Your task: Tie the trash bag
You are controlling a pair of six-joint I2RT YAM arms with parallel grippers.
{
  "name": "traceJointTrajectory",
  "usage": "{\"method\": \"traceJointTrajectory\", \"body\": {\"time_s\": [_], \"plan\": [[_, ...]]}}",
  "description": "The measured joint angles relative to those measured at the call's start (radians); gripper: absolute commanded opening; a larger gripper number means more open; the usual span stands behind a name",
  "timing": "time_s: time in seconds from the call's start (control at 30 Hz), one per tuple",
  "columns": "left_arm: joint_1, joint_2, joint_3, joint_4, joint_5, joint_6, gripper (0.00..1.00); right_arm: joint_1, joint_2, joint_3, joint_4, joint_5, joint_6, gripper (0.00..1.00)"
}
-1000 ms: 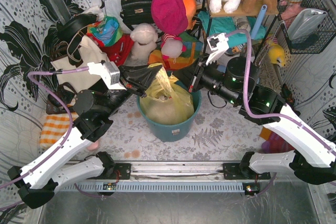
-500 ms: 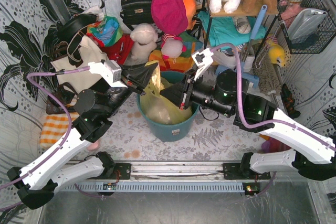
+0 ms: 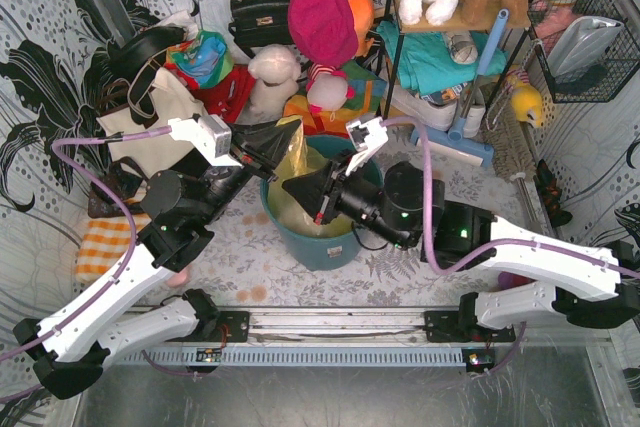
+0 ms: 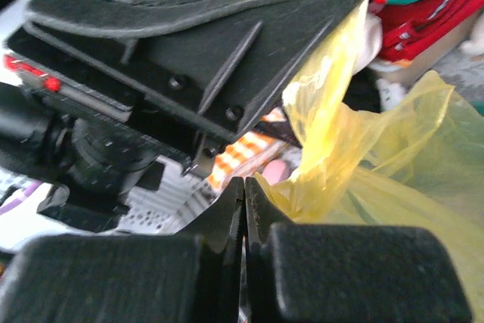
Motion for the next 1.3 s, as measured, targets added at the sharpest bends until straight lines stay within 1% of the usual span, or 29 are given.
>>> {"method": "traceJointTrajectory", "body": {"time_s": [0.23,0.6,0.77,0.83,0.87,0.93,1.0,1.07,1.3], "plan": [[0.0,0.0,0.0,-0.001,0.002,-0.001,0.0,0.008,0.06,-0.09,0.176,0.193,-0.084,0.0],[0.0,-0.004,0.0,-0.037,0.034,-0.001,0.0,0.01,0.127,-0.229,0.478,0.404,-0.229,0.0],[0.0,-0.008,0.0,-0.054,0.064,-0.003,0.03,0.01,0.141,-0.267,0.605,0.481,-0.321,0.0],[0.0,-0.013,0.0,-0.059,0.071,-0.003,0.09,0.008,0.145,-0.272,0.634,0.5,-0.345,0.0],[0.0,-0.016,0.0,-0.06,0.073,-0.004,0.15,0.006,0.145,-0.275,0.642,0.505,-0.349,0.0],[0.0,-0.026,0.0,-0.064,0.074,-0.007,0.35,-0.005,0.145,-0.279,0.648,0.512,-0.356,0.0],[0.0,-0.036,0.0,-0.069,0.076,-0.008,0.48,-0.022,0.145,-0.287,0.652,0.516,-0.356,0.0],[0.0,-0.047,0.0,-0.077,0.075,-0.01,0.57,-0.04,0.144,-0.298,0.651,0.518,-0.352,0.0],[0.0,-0.108,0.0,-0.134,0.017,-0.009,0.62,-0.069,0.138,-0.305,0.626,0.513,-0.328,0.0]]}}
